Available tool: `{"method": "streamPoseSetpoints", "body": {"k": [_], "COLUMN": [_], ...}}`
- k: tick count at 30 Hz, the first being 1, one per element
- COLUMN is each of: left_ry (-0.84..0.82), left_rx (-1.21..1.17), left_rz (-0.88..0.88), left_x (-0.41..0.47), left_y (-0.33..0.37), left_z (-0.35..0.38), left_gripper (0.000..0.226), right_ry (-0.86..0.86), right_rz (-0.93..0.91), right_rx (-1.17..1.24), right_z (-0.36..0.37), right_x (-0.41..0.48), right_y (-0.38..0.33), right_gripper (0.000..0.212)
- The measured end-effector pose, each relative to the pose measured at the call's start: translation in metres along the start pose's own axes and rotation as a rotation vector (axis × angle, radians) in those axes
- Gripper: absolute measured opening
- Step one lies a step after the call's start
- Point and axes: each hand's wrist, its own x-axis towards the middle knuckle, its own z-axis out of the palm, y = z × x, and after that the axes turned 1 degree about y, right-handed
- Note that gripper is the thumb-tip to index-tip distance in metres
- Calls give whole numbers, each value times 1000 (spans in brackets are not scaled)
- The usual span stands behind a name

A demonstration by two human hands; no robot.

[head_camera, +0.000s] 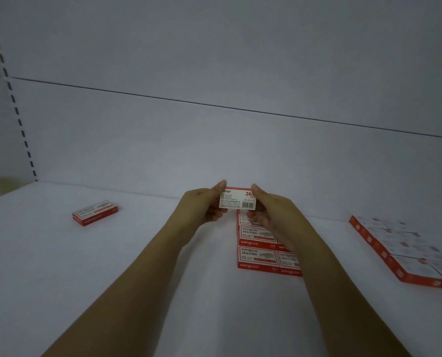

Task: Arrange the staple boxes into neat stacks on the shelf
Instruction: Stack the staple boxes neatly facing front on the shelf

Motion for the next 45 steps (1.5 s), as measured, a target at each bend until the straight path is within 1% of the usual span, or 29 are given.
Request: {"method": "streamPoseSetpoints", "body": {"k": [3, 5, 8, 9, 10, 12, 14, 17, 19, 21, 24, 28, 30, 34, 37, 40, 45], "left_ry": [-3, -31, -143, -169, -184, -204, -228, -228, -224, -208, -139, -37, -30, -81, -92, -94, -17], "left_rx": [-1, -30, -161, -185, -186, -167, -150, -152, -148, -108, -44, -104, -82, 49, 160, 215, 301], "left_rz": [-39, -59, -75, -68, -59, -38, -11, 12, 24, 34, 65, 134, 196, 282, 337, 391, 414], "left_x": [0, 2, 3, 3, 3, 2, 1, -1, 0, 0, 1, -1, -3, -9, -13, -17, -12], "left_y": [0, 0, -1, -2, -3, -4, -4, -7, -10, -11, -9, -1, 4, 11, 15, 19, 14], "left_z": [-1, -2, -4, -4, -5, -3, -1, 0, 1, 0, -2, -6, -6, -1, 5, 8, 6], "left_gripper": [37, 35, 25, 24, 28, 34, 36, 33, 31, 31, 36, 46, 45, 42, 41, 40, 35], "right_ry": [-18, -19, 46, 79, 97, 66, 18, 13, -8, -14, 8, 9, 30, 19, 13, 25, 91], "right_rz": [21, 3, -157, -217, -270, -383, -468, -577, -611, -609, -583, -452, -394, -310, -290, -295, -329], "right_rx": [77, 80, -145, -181, -201, -256, -302, -438, -487, -490, -445, -408, -454, -525, -553, -542, -478], "right_z": [1, 0, -2, -3, -2, 1, 8, 17, 21, 22, 16, -3, -7, -5, -2, -1, -3], "right_x": [-4, -6, -10, -12, -16, -22, -24, -25, -25, -24, -25, -24, -23, -19, -17, -15, -15], "right_y": [-3, -4, -8, -10, -12, -14, -15, -11, -8, -7, -12, -14, -13, -7, -5, -4, -5], "right_gripper": [35, 33, 27, 28, 30, 35, 39, 42, 48, 51, 48, 43, 39, 37, 37, 37, 35]}}
